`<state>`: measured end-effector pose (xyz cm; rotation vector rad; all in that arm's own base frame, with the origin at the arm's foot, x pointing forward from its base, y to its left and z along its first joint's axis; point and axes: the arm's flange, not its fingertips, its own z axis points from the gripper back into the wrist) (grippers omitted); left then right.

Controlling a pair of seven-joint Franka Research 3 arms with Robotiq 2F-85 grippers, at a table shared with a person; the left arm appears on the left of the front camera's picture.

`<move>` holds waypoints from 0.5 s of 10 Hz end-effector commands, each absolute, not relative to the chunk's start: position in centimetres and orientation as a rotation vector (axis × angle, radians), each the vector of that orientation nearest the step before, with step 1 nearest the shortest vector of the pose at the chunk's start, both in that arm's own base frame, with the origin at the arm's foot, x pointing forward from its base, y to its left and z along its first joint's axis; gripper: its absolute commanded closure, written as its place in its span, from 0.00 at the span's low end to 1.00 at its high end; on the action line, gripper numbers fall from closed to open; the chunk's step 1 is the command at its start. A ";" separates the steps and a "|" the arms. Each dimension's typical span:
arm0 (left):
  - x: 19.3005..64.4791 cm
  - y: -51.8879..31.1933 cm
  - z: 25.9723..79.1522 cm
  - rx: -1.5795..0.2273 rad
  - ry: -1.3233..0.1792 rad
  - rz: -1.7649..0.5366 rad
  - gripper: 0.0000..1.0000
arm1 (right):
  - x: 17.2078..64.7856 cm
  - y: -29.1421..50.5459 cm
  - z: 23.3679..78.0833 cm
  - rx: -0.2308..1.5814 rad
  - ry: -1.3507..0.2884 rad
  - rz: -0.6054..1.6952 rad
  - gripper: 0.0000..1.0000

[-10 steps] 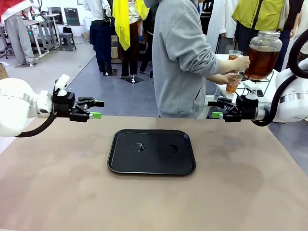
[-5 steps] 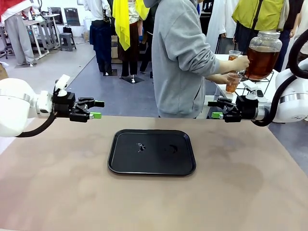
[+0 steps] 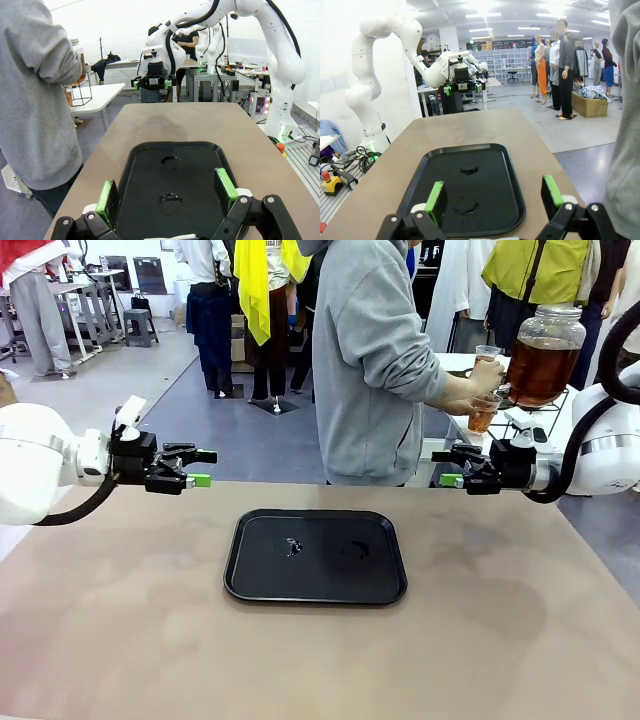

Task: Pour the drink into the iced cup.
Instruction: Open the gripper to release the iced cup you were holding.

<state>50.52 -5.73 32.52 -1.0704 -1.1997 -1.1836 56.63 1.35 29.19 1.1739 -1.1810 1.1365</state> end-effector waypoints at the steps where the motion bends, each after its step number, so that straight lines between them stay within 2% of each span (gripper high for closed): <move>1: 50.4 -5.9 32.8 -1.068 -1.189 -1.178 0.00 | 56.8 1.6 29.5 1.166 -1.179 1.141 0.00; 5: 50.4 -5.9 32.8 -1.068 -1.189 -1.178 0.00 | 56.8 1.6 29.5 1.166 -1.179 1.141 0.00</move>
